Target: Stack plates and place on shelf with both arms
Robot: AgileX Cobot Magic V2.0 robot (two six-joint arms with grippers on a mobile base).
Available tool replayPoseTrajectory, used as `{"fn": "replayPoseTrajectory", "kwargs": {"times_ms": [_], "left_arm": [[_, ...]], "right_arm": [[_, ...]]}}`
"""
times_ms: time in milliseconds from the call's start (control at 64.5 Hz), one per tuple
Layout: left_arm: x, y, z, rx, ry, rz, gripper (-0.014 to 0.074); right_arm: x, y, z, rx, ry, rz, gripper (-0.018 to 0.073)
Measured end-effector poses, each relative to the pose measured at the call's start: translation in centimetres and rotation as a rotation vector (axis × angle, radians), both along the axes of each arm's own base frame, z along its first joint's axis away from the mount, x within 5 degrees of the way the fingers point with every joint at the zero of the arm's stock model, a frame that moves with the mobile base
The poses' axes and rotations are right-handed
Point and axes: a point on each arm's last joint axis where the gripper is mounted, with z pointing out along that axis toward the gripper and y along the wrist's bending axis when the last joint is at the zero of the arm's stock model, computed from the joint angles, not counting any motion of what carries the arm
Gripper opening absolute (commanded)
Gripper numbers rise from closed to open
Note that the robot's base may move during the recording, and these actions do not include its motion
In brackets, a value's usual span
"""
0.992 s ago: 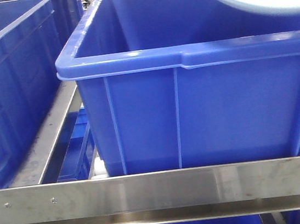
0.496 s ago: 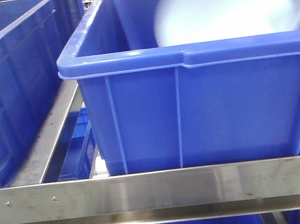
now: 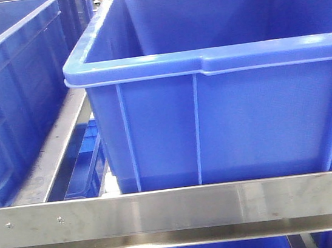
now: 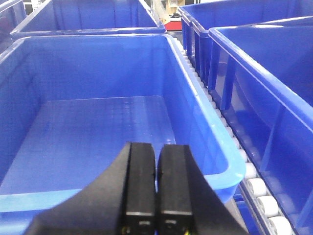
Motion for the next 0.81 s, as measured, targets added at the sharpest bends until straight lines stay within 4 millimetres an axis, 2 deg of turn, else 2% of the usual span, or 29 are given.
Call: {"fn": "replayPoseTrajectory", "kwargs": {"times_ms": [326,481,620,806], "left_arm": [[0.0,0.0,0.0,0.000,0.000,0.000,0.0082],[0.0,0.0,0.0,0.000,0.000,0.000,0.0082],[0.0,0.0,0.0,0.000,0.000,0.000,0.0082],[0.0,0.0,0.0,0.000,0.000,0.000,0.0082]], "right_arm": [[-9.0,-1.0,-1.5,-0.002,-0.164,0.017,0.0048],[-12.2,-1.1,-2.3,-0.007,-0.170,0.048,0.0048],[-13.4,-1.1,-2.7,-0.014,-0.150,0.068,0.0048],[-13.5,-1.1,-2.9,-0.016,-0.137,0.072,0.0048]]}}
